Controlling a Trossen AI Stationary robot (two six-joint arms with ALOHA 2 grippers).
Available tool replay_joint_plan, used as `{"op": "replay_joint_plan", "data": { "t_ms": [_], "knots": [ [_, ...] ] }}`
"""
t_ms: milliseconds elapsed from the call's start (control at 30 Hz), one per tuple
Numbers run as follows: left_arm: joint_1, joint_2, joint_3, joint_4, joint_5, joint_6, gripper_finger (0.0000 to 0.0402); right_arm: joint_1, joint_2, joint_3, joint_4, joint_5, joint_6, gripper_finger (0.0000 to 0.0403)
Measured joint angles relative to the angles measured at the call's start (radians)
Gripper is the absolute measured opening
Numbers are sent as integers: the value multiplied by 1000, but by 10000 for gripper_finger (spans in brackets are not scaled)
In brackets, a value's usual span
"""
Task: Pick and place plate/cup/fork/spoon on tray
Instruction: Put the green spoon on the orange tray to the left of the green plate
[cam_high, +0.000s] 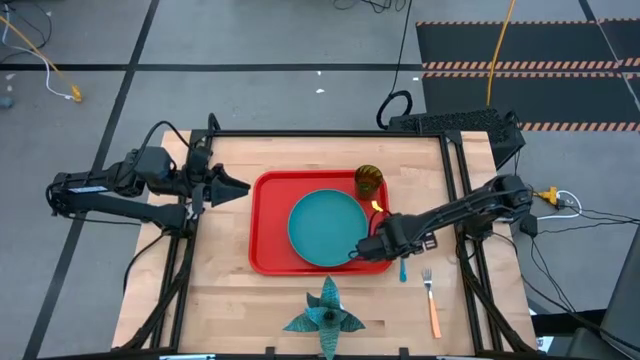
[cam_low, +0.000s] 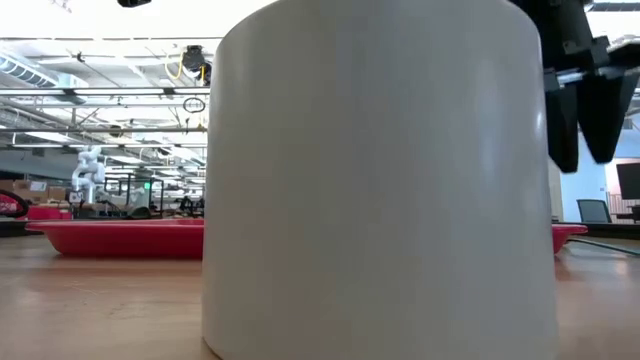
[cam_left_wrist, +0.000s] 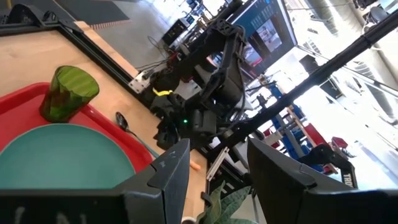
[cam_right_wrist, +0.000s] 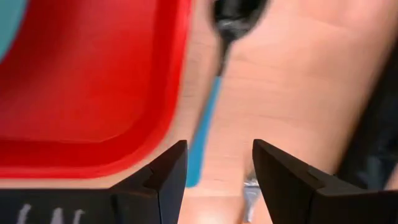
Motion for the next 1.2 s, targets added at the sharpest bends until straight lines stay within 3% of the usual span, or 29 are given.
{"op": "replay_joint_plan", "data": {
  "t_ms": [133, 400, 600, 1200],
  "knots": [
    [0, 0, 0, 0, 0, -9, 163, 2, -72, -114, 154, -1, 29, 175],
    [0, 0, 0, -2, -29, -12, 163, 1, -294, -355, 255, 20, 144, 174],
    [1, 0, 0, -8, -54, -6, 163, 1, -407, -464, 375, 82, 239, 158],
    [1, 0, 0, -9, -134, -30, 163, -18, -298, -470, 479, 111, 225, 141]
  ]
}}
